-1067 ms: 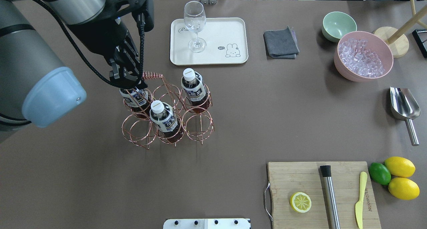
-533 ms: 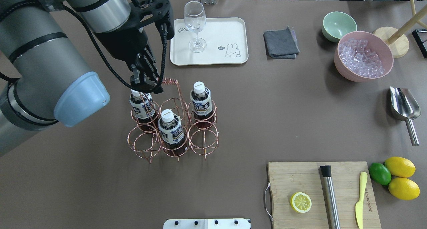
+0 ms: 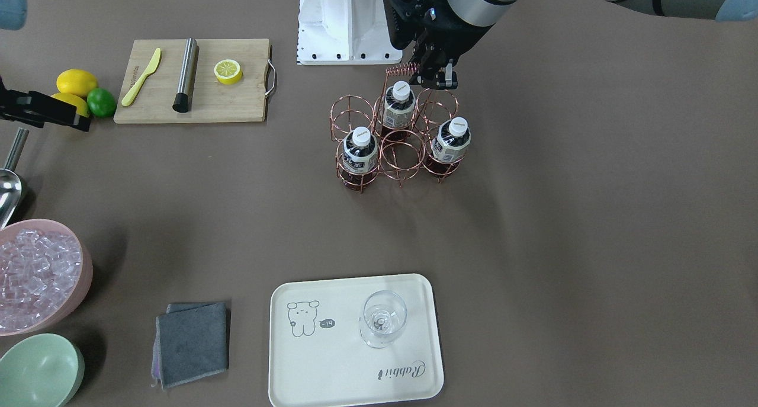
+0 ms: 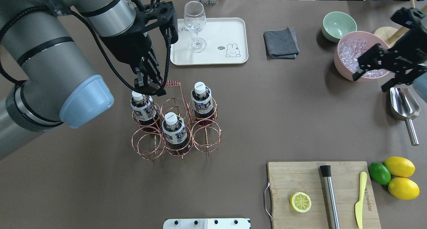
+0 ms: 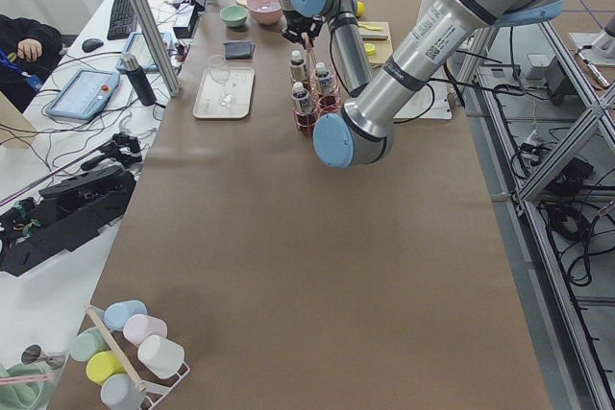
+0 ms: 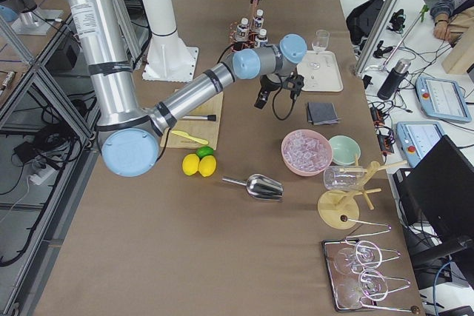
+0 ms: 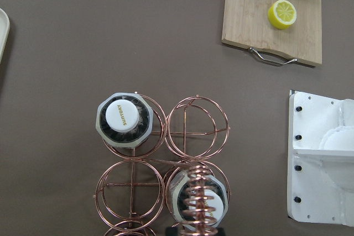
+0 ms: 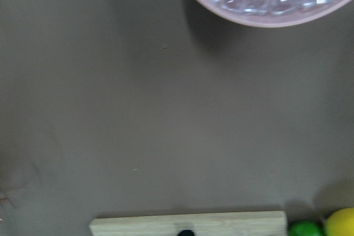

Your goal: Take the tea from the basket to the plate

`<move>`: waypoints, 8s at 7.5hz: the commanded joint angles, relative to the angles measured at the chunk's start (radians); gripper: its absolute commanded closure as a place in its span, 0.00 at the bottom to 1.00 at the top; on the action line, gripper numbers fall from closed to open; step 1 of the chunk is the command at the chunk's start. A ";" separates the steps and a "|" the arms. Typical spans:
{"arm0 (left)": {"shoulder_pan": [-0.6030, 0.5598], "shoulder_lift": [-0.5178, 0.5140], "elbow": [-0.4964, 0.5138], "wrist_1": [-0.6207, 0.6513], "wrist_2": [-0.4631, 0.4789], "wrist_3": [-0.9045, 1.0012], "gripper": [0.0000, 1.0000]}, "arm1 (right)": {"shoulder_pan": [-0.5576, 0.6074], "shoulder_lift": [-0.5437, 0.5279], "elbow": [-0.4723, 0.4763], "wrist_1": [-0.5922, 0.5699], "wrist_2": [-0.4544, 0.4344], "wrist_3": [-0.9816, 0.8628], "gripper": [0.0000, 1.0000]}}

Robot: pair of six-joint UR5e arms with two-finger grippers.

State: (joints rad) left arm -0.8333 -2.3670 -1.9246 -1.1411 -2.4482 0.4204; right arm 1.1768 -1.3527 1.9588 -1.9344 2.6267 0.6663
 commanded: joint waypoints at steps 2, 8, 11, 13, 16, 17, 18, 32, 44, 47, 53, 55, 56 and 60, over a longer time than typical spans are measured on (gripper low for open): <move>-0.001 0.005 -0.001 -0.002 -0.002 0.001 1.00 | -0.214 0.313 -0.027 0.002 -0.004 0.558 0.00; 0.000 0.009 0.013 -0.028 -0.002 0.001 1.00 | -0.387 0.819 -0.601 0.107 -0.077 0.757 0.01; 0.000 0.009 0.013 -0.028 -0.002 0.001 1.00 | -0.446 0.811 -0.581 0.118 -0.094 0.766 0.12; 0.000 0.009 0.013 -0.028 -0.002 0.001 1.00 | -0.442 0.804 -0.580 0.118 -0.097 0.762 0.58; 0.000 0.008 0.013 -0.028 -0.002 0.001 1.00 | -0.417 0.762 -0.533 0.117 -0.086 0.756 1.00; 0.000 0.009 0.013 -0.028 -0.002 0.001 1.00 | -0.401 0.726 -0.476 0.115 -0.080 0.753 1.00; 0.000 0.011 0.013 -0.038 -0.002 0.001 1.00 | -0.367 0.672 -0.389 0.101 -0.048 0.753 1.00; -0.289 0.136 -0.172 0.130 -0.067 0.107 1.00 | -0.134 1.047 -1.202 0.291 -0.071 0.174 1.00; -0.731 0.384 0.000 0.227 0.051 0.828 1.00 | -0.215 1.133 -1.210 0.154 -0.330 -0.252 0.77; -0.710 0.367 0.143 0.030 0.051 0.877 1.00 | -0.218 1.130 -1.186 0.128 -0.344 -0.252 0.27; -0.678 0.333 0.322 -0.226 0.121 0.877 1.00 | -0.200 1.069 -1.002 -0.053 -0.352 -0.359 0.01; -0.678 0.283 0.447 -0.312 0.120 0.876 1.00 | -0.166 0.922 -0.771 -0.165 -0.350 -0.442 0.01; -0.678 0.281 0.453 -0.312 0.120 0.873 1.00 | -0.149 0.846 -0.679 -0.187 -0.346 -0.462 0.01; -0.672 0.236 0.545 -0.339 0.142 0.868 1.00 | -0.054 0.363 -0.211 -0.235 -0.336 -0.619 0.00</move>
State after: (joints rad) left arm -1.5055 -2.1109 -1.4178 -1.4615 -2.3252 1.2909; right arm 1.0762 -0.7438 1.5253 -2.1482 2.2881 0.1470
